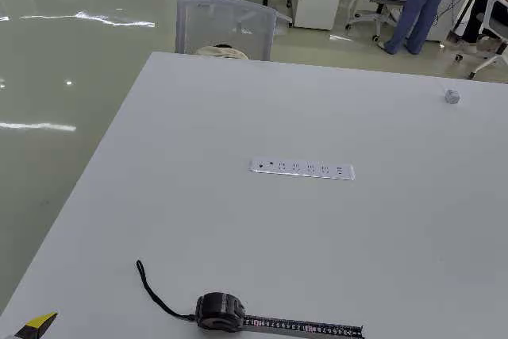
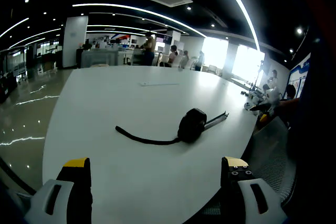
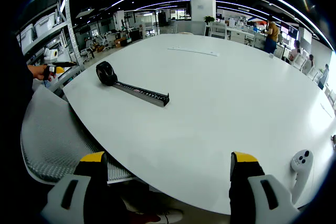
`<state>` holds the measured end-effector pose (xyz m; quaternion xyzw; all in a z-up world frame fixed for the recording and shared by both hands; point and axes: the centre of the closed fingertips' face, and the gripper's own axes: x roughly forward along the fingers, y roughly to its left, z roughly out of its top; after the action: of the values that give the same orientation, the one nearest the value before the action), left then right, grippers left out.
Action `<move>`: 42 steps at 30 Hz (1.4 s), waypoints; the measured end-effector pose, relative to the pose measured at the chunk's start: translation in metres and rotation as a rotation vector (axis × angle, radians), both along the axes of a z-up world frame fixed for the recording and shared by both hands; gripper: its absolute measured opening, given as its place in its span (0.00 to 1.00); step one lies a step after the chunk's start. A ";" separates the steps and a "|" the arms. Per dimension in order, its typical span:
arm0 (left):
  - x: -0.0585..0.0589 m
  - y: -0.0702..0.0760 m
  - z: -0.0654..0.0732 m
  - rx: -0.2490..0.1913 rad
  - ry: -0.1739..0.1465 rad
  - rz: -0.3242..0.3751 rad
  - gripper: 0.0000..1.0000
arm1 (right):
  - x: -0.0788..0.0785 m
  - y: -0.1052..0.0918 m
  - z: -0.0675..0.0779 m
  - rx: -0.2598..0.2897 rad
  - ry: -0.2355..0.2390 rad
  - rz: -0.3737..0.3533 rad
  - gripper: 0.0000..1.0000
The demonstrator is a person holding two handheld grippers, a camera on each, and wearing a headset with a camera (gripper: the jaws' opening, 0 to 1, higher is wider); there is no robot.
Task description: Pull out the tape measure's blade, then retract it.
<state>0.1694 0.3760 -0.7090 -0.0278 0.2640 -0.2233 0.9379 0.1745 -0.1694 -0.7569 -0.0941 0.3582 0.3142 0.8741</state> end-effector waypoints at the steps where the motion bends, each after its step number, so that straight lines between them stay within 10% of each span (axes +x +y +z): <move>1: 0.000 0.000 0.000 -0.001 0.002 0.000 1.00 | 0.000 0.000 0.000 0.001 0.000 0.000 1.00; 17: 0.015 -0.023 0.002 -0.009 -0.003 0.020 1.00 | 0.015 0.014 0.005 -0.010 -0.026 0.041 0.98; 35: 0.052 -0.094 0.016 -0.054 -0.027 0.077 1.00 | 0.058 0.049 0.016 -0.087 -0.091 0.239 0.90; 42: 0.053 -0.113 0.011 -0.001 -0.030 0.050 1.00 | 0.067 0.064 0.014 -0.134 -0.070 0.344 0.85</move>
<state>0.2225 0.2628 -0.6983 -0.0315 0.2492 -0.2005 0.9469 0.2415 -0.1052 -0.7433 -0.2228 0.3263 0.4311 0.8112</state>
